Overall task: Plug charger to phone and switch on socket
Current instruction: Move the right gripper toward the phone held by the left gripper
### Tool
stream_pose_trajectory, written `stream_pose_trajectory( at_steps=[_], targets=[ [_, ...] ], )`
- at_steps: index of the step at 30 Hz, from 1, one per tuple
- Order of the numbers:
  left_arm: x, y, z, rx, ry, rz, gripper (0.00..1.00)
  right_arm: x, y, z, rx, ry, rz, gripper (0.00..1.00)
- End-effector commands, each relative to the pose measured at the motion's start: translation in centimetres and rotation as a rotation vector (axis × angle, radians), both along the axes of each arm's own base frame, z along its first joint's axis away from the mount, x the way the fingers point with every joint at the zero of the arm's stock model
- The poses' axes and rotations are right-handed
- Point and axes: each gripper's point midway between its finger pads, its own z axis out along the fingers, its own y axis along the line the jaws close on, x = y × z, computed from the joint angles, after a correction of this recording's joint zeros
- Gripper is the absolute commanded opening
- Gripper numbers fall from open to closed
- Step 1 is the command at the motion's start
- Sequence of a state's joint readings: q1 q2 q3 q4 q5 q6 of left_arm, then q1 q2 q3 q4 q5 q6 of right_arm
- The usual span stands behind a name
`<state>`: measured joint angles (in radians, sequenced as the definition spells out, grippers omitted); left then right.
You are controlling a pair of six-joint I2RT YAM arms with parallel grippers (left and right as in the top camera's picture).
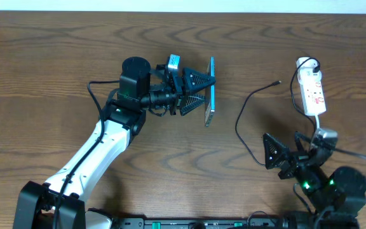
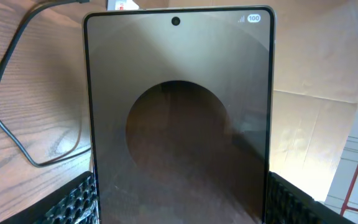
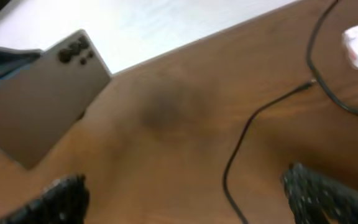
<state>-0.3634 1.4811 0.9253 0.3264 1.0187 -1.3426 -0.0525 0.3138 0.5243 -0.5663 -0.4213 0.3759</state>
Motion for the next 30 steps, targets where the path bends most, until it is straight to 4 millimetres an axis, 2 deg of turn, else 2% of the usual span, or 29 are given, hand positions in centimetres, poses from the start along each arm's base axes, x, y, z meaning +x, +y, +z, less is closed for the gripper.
stream_pose_trajectory(
  at_steps=[1,5,8,12,21,30],
  targets=[
    [-0.4,0.1,1.5,-0.022,-0.036,-0.011,0.57,-0.1,1.6,2.7,-0.060,0.003,0.106,0.99],
    [-0.4,0.1,1.5,-0.022,-0.036,-0.011,0.57,-0.3,3.1,3.9,-0.008,0.080,0.152,0.99],
    [-0.4,0.1,1.5,-0.025,-0.023,-0.009,0.57,-1.2,6.1,4.8,0.123,0.148,0.287,0.99],
    [-0.4,0.1,1.5,-0.033,0.011,-0.004,0.57,-1.8,7.8,4.2,0.180,0.228,0.351,0.99],
    [-0.4,0.1,1.5,-0.046,0.069,0.006,0.57,-0.9,7.0,3.3,0.149,0.248,0.282,0.99],
    [-0.4,0.1,1.5,-0.054,0.106,0.012,0.57,1.1,2.2,-0.5,-0.007,0.345,-0.007,0.99]
  ],
)
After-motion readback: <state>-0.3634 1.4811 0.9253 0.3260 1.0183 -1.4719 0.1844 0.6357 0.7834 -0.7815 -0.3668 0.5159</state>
